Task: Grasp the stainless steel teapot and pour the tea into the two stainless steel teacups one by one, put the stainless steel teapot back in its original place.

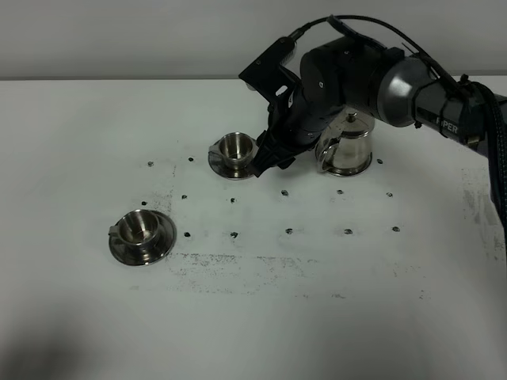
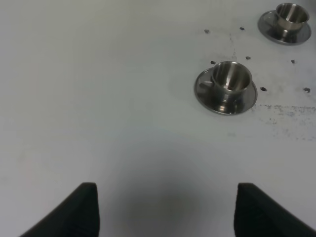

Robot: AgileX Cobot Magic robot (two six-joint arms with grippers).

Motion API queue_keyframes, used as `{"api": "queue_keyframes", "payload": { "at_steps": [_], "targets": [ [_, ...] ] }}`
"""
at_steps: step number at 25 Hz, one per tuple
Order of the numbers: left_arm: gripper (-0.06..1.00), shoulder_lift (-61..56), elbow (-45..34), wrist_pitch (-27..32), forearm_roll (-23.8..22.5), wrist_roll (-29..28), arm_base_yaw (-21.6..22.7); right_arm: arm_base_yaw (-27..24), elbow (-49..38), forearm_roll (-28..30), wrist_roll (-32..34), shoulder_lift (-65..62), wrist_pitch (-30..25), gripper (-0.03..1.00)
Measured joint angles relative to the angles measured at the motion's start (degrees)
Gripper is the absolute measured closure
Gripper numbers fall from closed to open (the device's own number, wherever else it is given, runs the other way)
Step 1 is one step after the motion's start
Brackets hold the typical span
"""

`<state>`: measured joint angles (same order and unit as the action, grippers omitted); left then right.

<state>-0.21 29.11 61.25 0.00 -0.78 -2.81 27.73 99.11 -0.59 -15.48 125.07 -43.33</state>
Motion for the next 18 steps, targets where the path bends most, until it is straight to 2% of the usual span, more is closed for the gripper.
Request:
{"api": "queue_keyframes", "payload": {
  "at_steps": [6,9,18],
  "targets": [
    [0.39,0.0,0.0,0.0,0.0,0.0,0.0,-1.6,-3.3,2.5,4.7,0.1,2.4,0.52],
    [0.39,0.0,0.0,0.0,0.0,0.0,0.0,-2.4,-3.4,4.5,6.6,0.1,0.8,0.52],
    [0.39,0.0,0.0,0.0,0.0,0.0,0.0,-2.7,-3.4,4.7,7.5,0.1,-6.0,0.52]
  ]
}}
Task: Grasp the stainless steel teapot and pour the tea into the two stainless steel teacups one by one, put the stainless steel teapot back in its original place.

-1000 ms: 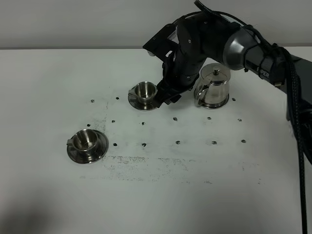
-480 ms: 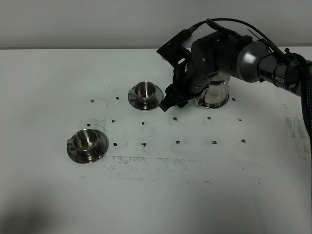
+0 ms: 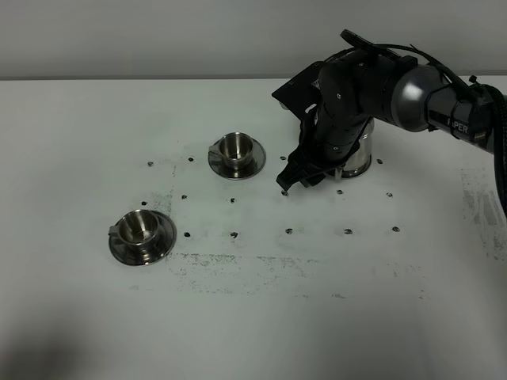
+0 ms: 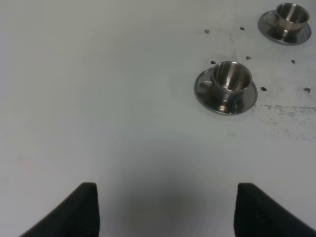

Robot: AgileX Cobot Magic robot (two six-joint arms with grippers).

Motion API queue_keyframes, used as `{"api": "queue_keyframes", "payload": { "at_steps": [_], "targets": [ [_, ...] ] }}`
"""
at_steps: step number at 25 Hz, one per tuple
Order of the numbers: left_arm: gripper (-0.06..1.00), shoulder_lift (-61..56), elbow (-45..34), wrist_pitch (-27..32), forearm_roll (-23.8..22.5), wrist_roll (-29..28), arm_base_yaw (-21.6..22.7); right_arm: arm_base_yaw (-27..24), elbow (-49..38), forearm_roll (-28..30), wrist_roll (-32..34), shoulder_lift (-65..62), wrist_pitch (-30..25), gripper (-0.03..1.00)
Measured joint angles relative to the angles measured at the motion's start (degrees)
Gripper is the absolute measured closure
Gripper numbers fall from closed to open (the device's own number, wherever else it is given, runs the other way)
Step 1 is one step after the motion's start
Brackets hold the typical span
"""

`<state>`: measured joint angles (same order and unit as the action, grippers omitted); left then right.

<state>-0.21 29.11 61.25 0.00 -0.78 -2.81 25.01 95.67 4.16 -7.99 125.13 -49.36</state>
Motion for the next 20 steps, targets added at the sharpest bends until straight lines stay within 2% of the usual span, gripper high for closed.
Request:
{"api": "queue_keyframes", "payload": {
  "at_steps": [15,20],
  "targets": [
    [0.39,0.0,0.0,0.0,0.0,0.0,0.0,-1.5,0.0,4.7,3.4,0.0,-7.5,0.52],
    [0.39,0.0,0.0,0.0,0.0,0.0,0.0,-2.1,0.0,7.2,5.0,0.0,-8.4,0.52]
  ]
}}
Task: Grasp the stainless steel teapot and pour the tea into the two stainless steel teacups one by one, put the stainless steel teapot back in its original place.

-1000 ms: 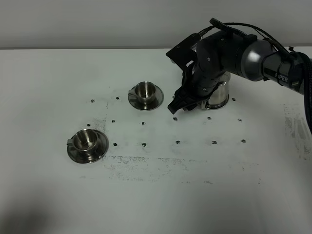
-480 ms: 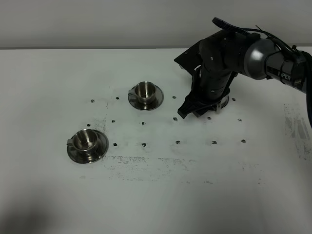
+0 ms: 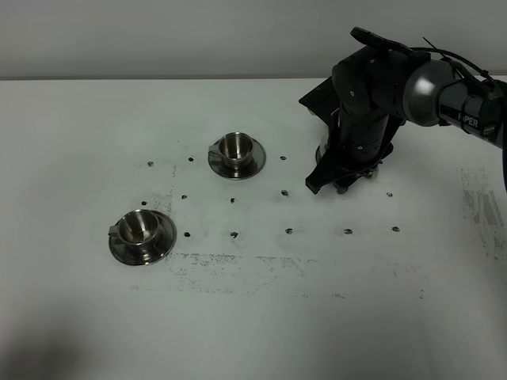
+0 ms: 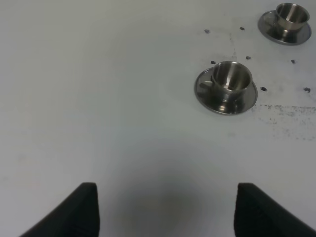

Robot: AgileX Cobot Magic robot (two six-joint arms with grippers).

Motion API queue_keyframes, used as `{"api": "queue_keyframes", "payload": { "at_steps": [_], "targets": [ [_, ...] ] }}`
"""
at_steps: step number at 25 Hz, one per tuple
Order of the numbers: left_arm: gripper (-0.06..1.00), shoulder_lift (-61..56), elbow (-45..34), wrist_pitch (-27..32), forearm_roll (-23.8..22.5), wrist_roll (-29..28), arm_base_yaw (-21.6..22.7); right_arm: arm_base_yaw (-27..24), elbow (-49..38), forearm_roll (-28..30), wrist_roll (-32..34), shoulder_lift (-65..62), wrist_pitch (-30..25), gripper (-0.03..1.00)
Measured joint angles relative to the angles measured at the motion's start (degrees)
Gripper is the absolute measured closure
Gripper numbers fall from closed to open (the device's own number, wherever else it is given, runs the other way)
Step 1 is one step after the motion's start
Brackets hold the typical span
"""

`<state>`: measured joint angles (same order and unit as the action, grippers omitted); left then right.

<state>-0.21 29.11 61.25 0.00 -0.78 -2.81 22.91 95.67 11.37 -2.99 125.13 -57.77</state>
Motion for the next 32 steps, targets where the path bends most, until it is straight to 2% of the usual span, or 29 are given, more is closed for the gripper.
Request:
{"api": "queue_keyframes", "payload": {
  "at_steps": [6,10,14,19,27,32],
  "targets": [
    [0.39,0.0,0.0,0.0,0.0,0.0,0.0,-0.5,0.0,0.9,0.5,-0.1,-0.9,0.52],
    [0.39,0.0,0.0,0.0,0.0,0.0,0.0,0.2,0.0,-4.6,-0.9,-3.2,-4.1,0.52],
    [0.39,0.0,0.0,0.0,0.0,0.0,0.0,1.7,0.1,-8.7,-1.2,-8.2,-4.3,0.52],
    [0.39,0.0,0.0,0.0,0.0,0.0,0.0,-1.6,1.6,-6.5,0.8,-9.7,-4.4,0.52],
    [0.39,0.0,0.0,0.0,0.0,0.0,0.0,-6.3,3.0,-5.0,-0.6,-8.6,-3.7,0.48],
    [0.39,0.0,0.0,0.0,0.0,0.0,0.0,-6.4,9.6,-5.6,-3.1,-3.9,-7.5,0.47]
  ]
}}
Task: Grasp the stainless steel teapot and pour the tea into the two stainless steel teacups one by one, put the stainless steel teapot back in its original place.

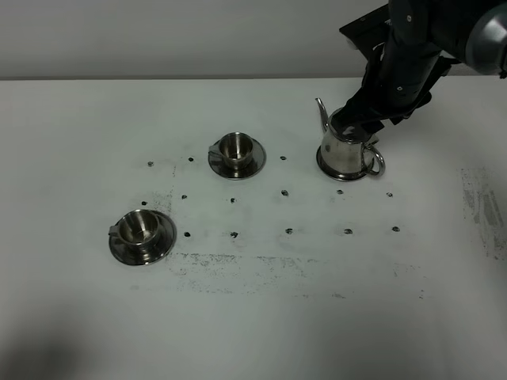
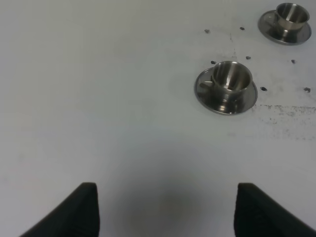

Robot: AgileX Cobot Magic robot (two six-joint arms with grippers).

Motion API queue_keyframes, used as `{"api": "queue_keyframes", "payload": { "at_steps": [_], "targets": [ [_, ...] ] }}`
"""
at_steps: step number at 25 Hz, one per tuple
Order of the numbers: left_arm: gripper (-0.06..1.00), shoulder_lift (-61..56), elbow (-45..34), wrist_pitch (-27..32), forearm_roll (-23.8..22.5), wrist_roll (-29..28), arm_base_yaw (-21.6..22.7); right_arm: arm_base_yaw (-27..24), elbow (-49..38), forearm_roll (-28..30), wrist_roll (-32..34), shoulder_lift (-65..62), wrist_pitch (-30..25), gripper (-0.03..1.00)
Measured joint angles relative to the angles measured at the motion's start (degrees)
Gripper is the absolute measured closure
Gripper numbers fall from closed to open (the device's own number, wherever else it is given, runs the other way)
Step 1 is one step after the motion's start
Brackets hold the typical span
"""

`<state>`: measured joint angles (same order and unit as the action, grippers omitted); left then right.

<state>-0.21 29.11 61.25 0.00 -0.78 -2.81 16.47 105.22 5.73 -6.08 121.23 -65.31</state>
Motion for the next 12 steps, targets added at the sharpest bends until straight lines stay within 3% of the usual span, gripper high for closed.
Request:
{"api": "queue_keyframes", "payload": {
  "at_steps": [4,12],
  "targets": [
    [0.39,0.0,0.0,0.0,0.0,0.0,0.0,-0.3,4.2,-0.6,-2.1,3.7,-3.0,0.47],
    [0.39,0.0,0.0,0.0,0.0,0.0,0.0,-0.5,5.1,-1.1,-4.1,6.7,-2.9,0.47]
  ]
}}
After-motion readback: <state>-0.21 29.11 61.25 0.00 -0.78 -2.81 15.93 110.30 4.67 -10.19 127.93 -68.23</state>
